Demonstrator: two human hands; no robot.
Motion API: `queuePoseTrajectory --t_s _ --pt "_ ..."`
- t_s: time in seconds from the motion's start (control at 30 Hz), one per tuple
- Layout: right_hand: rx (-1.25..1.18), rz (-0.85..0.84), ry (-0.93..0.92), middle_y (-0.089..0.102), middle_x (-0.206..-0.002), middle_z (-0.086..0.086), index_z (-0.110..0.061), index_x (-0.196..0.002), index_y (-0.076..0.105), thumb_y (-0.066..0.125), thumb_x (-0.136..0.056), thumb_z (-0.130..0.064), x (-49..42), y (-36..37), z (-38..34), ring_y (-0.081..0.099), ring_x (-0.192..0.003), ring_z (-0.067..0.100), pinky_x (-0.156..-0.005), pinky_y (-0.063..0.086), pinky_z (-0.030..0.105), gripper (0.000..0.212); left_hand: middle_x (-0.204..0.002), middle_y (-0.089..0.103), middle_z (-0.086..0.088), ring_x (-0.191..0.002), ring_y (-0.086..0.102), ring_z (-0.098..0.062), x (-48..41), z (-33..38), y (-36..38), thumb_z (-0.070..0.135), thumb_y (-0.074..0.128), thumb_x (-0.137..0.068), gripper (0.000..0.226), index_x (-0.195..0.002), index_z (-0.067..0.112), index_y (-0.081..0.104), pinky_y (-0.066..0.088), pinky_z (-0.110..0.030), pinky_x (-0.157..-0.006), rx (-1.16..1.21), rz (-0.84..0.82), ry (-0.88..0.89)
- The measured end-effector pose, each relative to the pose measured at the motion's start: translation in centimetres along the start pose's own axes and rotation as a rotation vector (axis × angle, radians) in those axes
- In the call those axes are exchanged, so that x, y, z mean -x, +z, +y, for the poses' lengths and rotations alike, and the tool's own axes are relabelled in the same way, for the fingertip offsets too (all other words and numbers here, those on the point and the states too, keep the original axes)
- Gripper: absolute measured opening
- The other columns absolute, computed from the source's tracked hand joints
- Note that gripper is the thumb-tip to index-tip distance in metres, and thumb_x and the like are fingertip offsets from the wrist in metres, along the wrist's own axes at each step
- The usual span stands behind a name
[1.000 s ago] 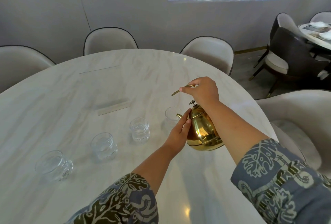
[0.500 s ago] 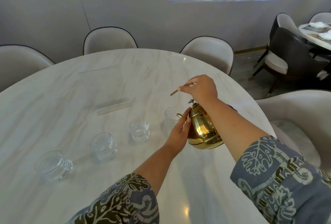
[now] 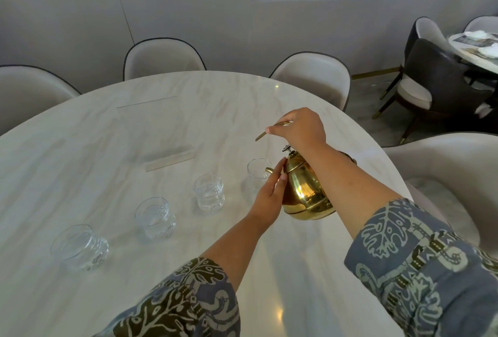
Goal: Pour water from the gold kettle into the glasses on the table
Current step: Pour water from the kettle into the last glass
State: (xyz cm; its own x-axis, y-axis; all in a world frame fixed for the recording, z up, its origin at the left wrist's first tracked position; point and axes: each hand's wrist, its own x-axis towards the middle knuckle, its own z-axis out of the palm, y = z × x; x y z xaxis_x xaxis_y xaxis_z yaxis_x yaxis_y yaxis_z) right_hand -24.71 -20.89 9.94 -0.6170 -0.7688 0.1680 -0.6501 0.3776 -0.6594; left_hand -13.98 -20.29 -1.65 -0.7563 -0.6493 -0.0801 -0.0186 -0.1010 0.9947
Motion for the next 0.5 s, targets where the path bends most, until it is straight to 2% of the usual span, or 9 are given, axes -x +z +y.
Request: queuePoseTrajectory --t_s 0.23,0.37,0.5 --pt "0.032 -0.008 -0.012 0.071 -0.109 0.006 -0.011 -0.1 0.075 0.073 -0.078 -0.041 -0.3 0.01 -0.11 0.064 -0.097 0.02 -0.073 0.045 0.026 0.037 -0.144 0.036 0.008 -0.128 0.035 -0.009 0.03 0.31 0.18 0.037 0.029 -0.1 0.043 -0.143 0.041 0.026 0.034 -0.042 -0.112 0.019 -0.004 -0.006" --pt "0.035 -0.012 -0.013 0.071 -0.108 0.008 -0.01 -0.099 0.074 0.073 -0.079 -0.04 -0.34 -0.06 -0.18 0.064 -0.097 0.021 -0.074 0.045 0.027 0.036 -0.146 0.035 0.007 -0.132 0.035 -0.012 -0.01 0.36 0.2 0.038 0.029 -0.1 0.043 -0.143 0.04 0.026 0.034 -0.042 -0.112 0.024 -0.001 -0.008" --pt "0.041 -0.018 -0.001 0.072 -0.106 0.008 -0.011 -0.097 0.075 0.073 -0.078 -0.04 -0.46 -0.05 -0.27 0.065 -0.095 0.021 -0.072 0.045 0.026 0.034 -0.136 0.037 0.014 -0.127 0.035 -0.007 -0.03 0.45 0.26 0.037 0.029 -0.1 0.043 -0.143 0.04 0.025 0.033 -0.042 -0.112 0.023 0.0 -0.009"
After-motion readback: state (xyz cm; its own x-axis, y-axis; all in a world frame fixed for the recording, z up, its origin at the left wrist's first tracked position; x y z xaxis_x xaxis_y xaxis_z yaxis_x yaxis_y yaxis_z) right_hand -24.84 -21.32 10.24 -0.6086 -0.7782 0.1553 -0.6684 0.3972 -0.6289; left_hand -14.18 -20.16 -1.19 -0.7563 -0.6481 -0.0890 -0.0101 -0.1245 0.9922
